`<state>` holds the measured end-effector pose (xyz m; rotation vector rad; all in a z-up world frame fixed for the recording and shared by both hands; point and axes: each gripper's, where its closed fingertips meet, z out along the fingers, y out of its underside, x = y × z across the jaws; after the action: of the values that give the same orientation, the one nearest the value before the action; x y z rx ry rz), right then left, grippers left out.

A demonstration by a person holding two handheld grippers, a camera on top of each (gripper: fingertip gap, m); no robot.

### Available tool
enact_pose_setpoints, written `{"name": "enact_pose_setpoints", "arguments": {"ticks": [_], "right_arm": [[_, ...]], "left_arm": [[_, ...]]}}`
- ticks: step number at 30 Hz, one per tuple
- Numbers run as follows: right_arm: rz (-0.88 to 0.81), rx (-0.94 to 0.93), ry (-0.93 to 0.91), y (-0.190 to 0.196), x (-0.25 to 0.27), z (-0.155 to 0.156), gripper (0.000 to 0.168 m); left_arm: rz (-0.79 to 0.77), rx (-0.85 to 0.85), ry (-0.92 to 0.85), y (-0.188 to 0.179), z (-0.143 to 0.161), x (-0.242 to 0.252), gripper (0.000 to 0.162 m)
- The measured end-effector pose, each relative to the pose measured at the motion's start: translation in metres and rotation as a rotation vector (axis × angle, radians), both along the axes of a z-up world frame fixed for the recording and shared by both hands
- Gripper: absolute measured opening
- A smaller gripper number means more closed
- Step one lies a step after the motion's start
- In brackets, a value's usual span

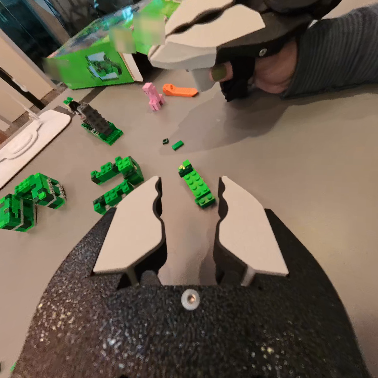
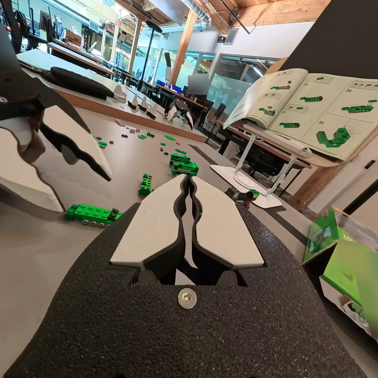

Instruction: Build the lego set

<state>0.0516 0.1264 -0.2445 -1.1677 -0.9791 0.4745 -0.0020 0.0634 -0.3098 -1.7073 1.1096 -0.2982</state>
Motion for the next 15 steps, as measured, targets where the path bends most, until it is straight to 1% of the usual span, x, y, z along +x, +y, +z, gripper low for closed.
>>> {"name": "enact_pose_setpoints", "arguments": {"ticks": [5, 7, 10, 13, 15], "right_arm": [[0.002, 0.004, -0.010, -0.001, -0.001, -0.001, 0.000], [0.001, 0.004, -0.009, 0.000, -0.001, -0.001, 0.000], [0.002, 0.003, -0.012, -0.001, -0.001, -0.001, 0.000], [0.004, 0.002, -0.014, -0.001, -0.002, -0.002, 0.000], [0.005, 0.001, -0.014, -0.001, -0.002, -0.002, 0.000]], "left_arm": [[0.043, 0.027, 0.112, 0.003, -0.011, 0.003, 0.059], [0.062, 0.032, 0.126, 0.006, -0.012, 0.000, 0.057], [0.102, 0.074, 0.174, 0.014, -0.012, -0.010, 0.046], [0.154, 0.097, 0.185, 0.022, -0.009, -0.020, 0.044], [0.173, 0.082, 0.167, 0.027, -0.009, -0.027, 0.045]]}}
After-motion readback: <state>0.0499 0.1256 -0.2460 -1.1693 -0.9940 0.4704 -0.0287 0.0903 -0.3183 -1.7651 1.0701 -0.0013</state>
